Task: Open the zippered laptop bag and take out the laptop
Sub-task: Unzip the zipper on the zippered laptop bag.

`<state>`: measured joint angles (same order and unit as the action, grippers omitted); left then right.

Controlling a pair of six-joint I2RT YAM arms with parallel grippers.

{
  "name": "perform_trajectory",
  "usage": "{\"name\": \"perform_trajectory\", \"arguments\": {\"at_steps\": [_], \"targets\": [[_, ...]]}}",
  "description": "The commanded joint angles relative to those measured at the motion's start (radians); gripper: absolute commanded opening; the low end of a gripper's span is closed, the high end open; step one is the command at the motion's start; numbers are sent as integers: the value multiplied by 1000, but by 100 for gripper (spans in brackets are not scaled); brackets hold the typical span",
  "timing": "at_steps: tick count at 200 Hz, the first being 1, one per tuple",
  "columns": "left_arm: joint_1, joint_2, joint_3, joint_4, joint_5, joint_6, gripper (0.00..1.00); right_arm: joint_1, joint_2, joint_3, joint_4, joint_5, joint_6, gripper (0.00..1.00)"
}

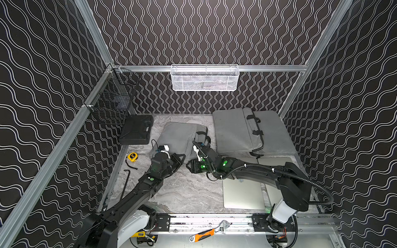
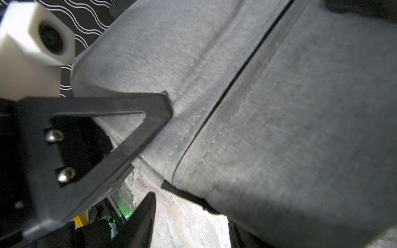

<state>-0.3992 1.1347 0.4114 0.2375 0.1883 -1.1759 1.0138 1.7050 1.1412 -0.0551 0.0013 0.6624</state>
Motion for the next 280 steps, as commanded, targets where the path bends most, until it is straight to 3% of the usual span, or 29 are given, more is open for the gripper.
{"name": "perform_trajectory", "arguments": {"at_steps": [1, 18, 54, 125, 158, 195, 242, 280], "targets": [[2, -12, 7, 50, 42, 26, 0, -11, 0, 7, -37, 208, -29, 47], [2, -21, 8, 37, 31, 30, 0, -10, -10, -2, -24, 225, -50, 41], [2, -34, 8, 32, 33, 31, 0, -11, 7, -3, -43, 266, -66, 39], [2, -52, -37, 31, 19, 22, 0, -9, -70, -102, 45, 313, -103, 13], [2, -48, -38, 33, 17, 24, 0, -9, -123, -182, 126, 252, -154, 0], [3, -30, -24, 28, 23, 34, 1, -4, -166, -269, 225, 179, -190, 0], [12, -41, 6, -27, 14, 75, 1, -8, -160, -269, 161, 203, -220, 0], [32, -45, -13, -23, 78, 91, 0, -64, -162, -285, 153, 155, -238, 0]]}}
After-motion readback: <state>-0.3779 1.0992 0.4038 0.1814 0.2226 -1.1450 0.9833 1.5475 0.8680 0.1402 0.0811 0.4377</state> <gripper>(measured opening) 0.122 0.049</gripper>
